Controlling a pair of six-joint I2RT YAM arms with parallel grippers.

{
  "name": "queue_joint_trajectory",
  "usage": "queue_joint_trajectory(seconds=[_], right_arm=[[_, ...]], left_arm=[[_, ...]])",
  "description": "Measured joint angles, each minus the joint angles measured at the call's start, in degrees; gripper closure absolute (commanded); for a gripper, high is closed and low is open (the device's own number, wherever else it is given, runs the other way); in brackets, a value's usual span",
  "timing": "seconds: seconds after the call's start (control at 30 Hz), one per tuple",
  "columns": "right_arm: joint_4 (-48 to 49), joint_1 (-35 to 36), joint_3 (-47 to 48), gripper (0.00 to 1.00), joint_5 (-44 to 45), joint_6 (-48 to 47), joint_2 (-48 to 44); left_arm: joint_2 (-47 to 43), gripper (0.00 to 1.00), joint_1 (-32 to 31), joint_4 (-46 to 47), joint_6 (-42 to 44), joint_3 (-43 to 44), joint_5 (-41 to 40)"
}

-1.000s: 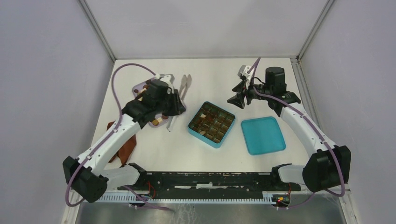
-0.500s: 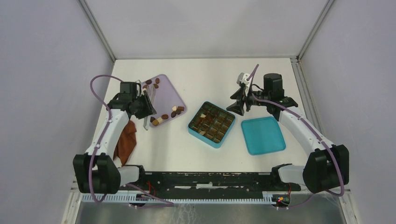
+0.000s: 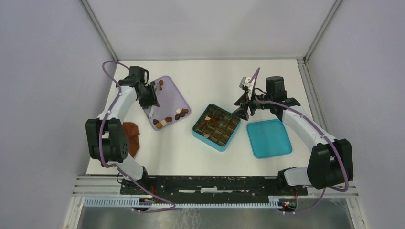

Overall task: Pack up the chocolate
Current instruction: Pick up the fake chocolate from the plate.

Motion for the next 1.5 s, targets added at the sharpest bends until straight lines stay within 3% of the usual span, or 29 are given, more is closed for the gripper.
queue_joint_trajectory(seconds=[0.97, 1.07, 1.2, 1.5], right_arm=[[-1.2, 0.0, 0.0, 0.32, -0.1, -1.3, 0.4], [-1.3, 0.0, 0.0, 0.32, -0.1, -1.3, 0.4], [-1.3, 0.0, 0.0, 0.32, -0.1, -1.3, 0.4], [-1.5, 0.0, 0.0, 0.32, -0.1, -1.5, 0.4]], left_arm=[[13.8, 0.64, 0.3, -6.0, 2.8, 10.6, -3.4], [14.4, 0.70, 0.3, -6.6, 3.3, 12.0, -3.4], [15.2, 0.96, 1.3, -6.8, 3.8, 13.2, -3.2], [15.4, 0.98, 3.0, -7.0, 3.9, 13.2, -2.8]])
